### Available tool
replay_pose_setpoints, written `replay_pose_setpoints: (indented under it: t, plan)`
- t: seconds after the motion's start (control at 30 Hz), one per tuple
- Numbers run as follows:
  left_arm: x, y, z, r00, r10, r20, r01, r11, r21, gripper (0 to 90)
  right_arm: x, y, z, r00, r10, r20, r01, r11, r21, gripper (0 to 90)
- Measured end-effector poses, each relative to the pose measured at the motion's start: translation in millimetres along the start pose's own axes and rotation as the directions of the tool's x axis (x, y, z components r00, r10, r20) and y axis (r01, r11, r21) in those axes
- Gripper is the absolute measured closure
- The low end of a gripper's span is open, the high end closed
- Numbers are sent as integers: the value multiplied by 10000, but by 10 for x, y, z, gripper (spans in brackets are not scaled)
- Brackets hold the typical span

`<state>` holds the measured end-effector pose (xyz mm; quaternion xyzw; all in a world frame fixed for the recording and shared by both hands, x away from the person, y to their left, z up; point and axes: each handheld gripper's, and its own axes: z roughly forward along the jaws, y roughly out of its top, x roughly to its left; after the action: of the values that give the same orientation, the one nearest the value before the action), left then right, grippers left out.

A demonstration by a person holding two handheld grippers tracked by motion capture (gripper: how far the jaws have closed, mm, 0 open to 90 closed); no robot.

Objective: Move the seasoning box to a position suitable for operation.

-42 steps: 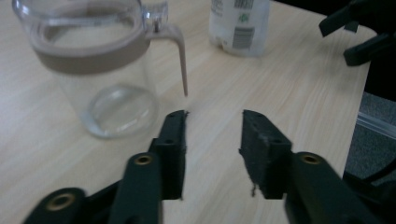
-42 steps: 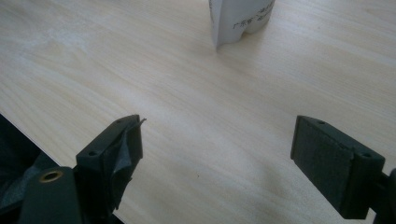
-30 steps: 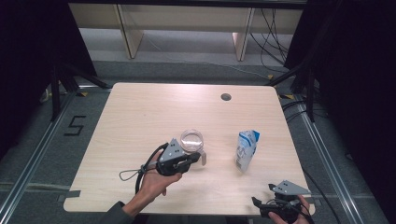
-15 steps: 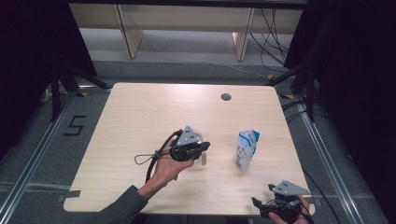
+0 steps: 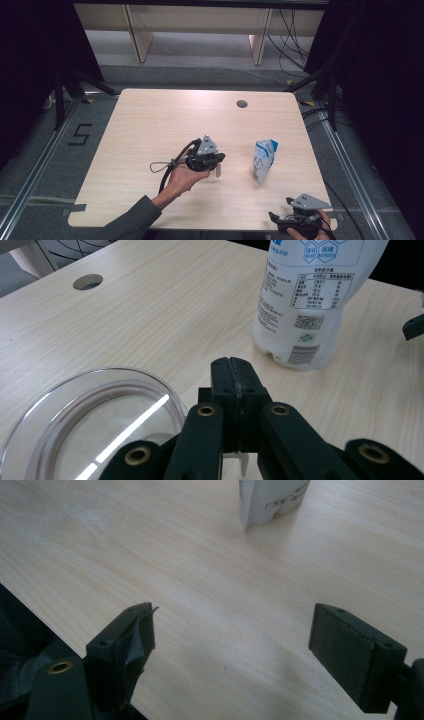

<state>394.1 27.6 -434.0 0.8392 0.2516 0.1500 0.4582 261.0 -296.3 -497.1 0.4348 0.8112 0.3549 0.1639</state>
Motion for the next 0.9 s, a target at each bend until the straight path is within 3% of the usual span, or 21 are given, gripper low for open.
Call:
replay_pose_setpoints:
  t: [0.2,0.23,0.4,0.5,0.57,0.63,0.67,0.73,0.83,0.9]
  plan:
    - [-17,-2,-45,9996,272,-12,-271,9993,243,892,5,3,8,9998,86,-192,-86,10000,16,194]
    - [-21,-4,-56,9995,308,12,-308,9990,314,892,29,-2,4,9995,292,-97,-291,9995,119,194]
    - [-18,-11,-91,9983,582,69,-584,9974,434,892,22,0,1,9999,171,-13,-171,9998,63,195]
    - [-31,-24,-118,9986,534,5,-534,9972,525,892,8,5,11,10000,66,-72,-66,10000,30,195]
    - [-52,-38,-161,9950,1001,-52,-996,9928,669,892,8,4,12,10000,-47,-66,47,10000,17,196]
    - [-59,-48,-174,9952,978,-86,-970,9929,682,892,21,-2,17,9997,154,-177,-152,9998,94,196]
    - [-57,-53,-185,9943,1062,-86,-1054,9921,673,892,6,0,22,9999,-56,-162,56,10000,24,196]
    - [-44,-92,-246,9939,1099,-72,-1091,9916,697,891,8,5,19,9998,11,-204,-10,10000,40,196]
    - [-14,-135,-307,9940,1093,-69,-1086,9918,673,891,22,-2,11,9999,141,-24,-141,9998,161,196]
    - [-3,-174,-361,9944,1039,-192,-1022,9920,734,891,6,7,17,10000,-81,-27,81,9999,83,196]
